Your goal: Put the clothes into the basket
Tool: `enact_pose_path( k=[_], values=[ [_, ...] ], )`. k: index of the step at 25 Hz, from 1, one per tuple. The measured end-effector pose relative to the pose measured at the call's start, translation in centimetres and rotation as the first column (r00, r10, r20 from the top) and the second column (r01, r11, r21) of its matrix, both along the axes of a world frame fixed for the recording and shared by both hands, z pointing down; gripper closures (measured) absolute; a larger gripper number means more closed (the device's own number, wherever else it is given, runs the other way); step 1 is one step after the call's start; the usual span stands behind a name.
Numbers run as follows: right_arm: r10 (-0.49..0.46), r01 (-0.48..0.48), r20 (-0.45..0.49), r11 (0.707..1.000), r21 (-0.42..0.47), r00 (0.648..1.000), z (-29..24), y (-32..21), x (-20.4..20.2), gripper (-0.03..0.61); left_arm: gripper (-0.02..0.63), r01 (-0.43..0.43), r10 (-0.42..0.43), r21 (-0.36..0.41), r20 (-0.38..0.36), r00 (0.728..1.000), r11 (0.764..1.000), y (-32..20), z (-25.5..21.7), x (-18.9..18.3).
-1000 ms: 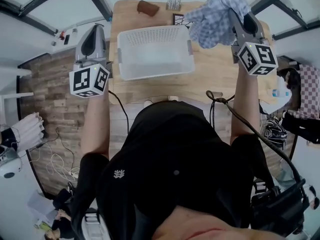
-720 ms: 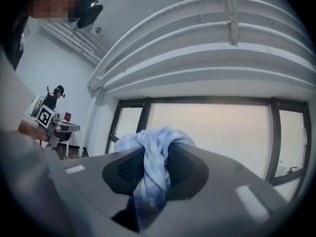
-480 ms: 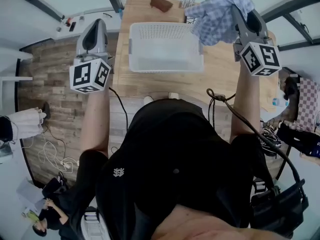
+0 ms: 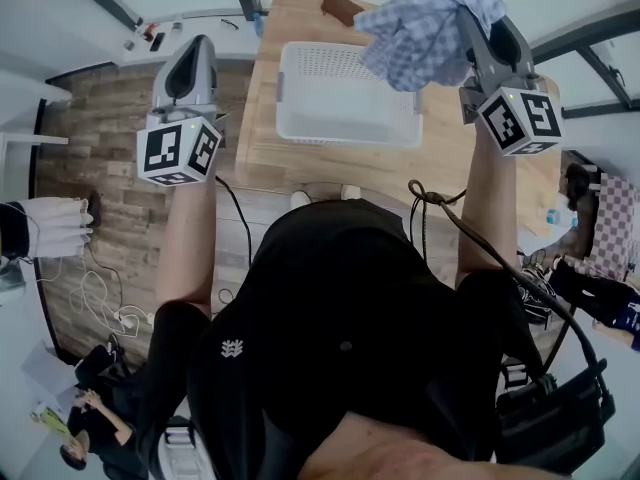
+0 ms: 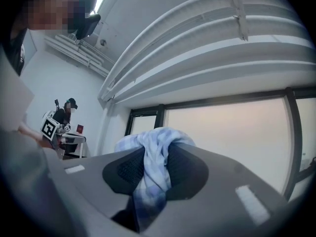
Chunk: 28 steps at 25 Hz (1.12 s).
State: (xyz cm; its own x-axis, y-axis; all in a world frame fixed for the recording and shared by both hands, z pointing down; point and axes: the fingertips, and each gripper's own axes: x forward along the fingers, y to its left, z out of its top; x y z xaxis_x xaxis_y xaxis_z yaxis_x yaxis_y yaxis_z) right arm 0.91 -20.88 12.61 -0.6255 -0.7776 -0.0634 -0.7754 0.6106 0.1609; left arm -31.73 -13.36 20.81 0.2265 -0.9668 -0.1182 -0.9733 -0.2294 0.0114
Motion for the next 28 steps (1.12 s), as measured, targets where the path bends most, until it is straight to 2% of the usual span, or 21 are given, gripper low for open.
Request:
enact_pose_path(
  k=[8,15,22,28],
  values=[
    [-0.044,0.044,0.016,0.999,-0.017,0.999,1.6,0.1,-2.8,0.471,0.613,0.028,-0.028,-0.017,0.018,0.999,0.999,0.7,1.1,-2.2],
    [-0.053,0.053,0.001,0.998,-0.022,0.999,2.7,0.6,-6.0,0.471,0.614,0.033,-0.033,-0.014,-0.001,0.999,0.999,1.1,1.9,-4.5],
    [-0.077,0.077,-0.009,0.997,-0.02,0.997,3.9,1.4,-7.8,0.471,0.614,0.028,-0.028,-0.014,-0.016,0.999,1.0,1.1,2.2,-5.1],
    [-0.085,0.084,-0.019,0.995,-0.044,0.996,5.9,1.8,-7.7,0.471,0.613,0.026,-0.026,-0.025,-0.016,1.0,0.999,1.0,2.9,-4.2]
  ],
)
